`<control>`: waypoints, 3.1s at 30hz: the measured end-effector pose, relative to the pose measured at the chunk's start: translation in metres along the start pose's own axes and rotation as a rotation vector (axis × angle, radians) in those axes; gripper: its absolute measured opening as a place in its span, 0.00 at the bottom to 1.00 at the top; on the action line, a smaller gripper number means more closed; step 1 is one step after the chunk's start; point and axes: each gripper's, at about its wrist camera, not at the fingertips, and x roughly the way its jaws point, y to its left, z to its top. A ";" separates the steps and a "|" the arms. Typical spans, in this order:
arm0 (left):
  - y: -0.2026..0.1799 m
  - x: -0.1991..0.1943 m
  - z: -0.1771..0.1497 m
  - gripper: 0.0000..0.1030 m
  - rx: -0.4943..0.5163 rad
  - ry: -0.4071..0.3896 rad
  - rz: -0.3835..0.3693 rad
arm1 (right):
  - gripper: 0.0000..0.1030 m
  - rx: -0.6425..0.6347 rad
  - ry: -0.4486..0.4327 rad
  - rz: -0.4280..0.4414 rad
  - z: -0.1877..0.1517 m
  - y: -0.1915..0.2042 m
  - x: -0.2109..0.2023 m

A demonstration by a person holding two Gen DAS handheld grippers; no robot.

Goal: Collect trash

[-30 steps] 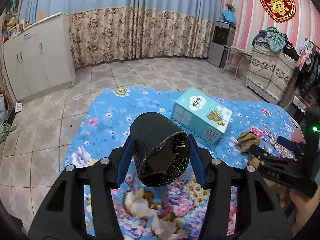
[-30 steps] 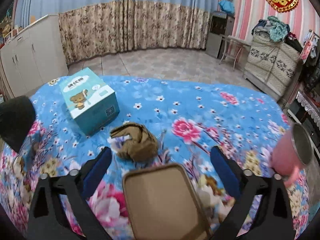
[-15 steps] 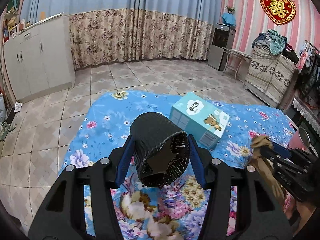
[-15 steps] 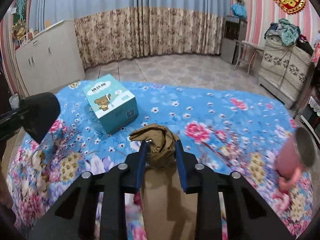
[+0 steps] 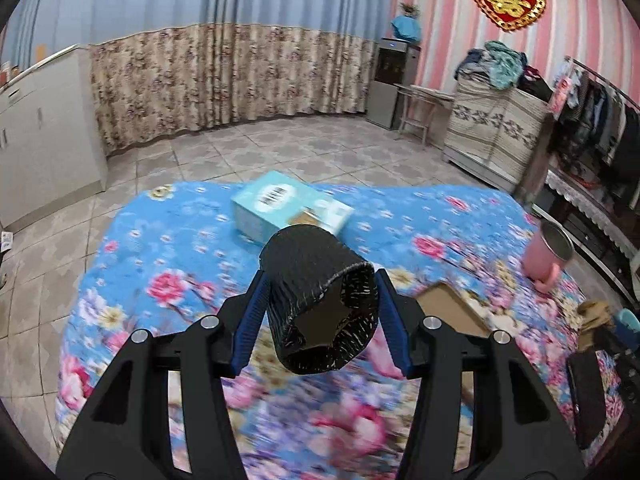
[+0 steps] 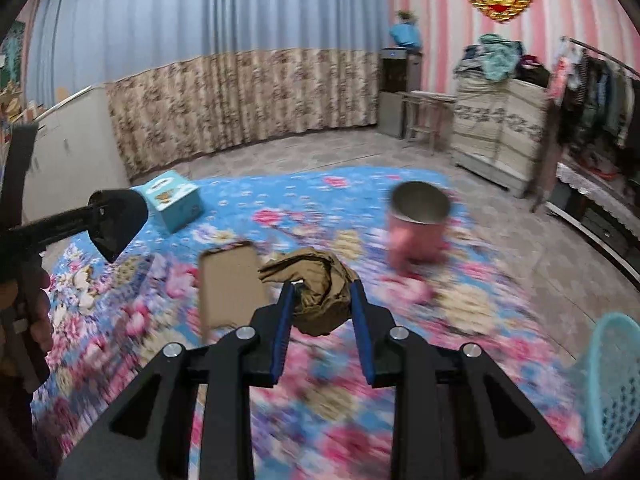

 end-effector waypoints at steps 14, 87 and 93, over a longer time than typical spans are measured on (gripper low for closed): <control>-0.135 -0.054 -0.017 0.51 0.146 -0.038 -0.155 | 0.28 0.143 -0.104 -0.208 -0.028 -0.160 -0.104; -0.375 -0.101 -0.049 0.95 0.352 -0.131 -0.406 | 0.92 0.452 -0.030 -0.432 -0.098 -0.349 -0.094; -0.342 -0.124 -0.045 0.95 0.337 -0.143 -0.373 | 0.96 0.423 -0.053 -0.439 -0.081 -0.330 -0.109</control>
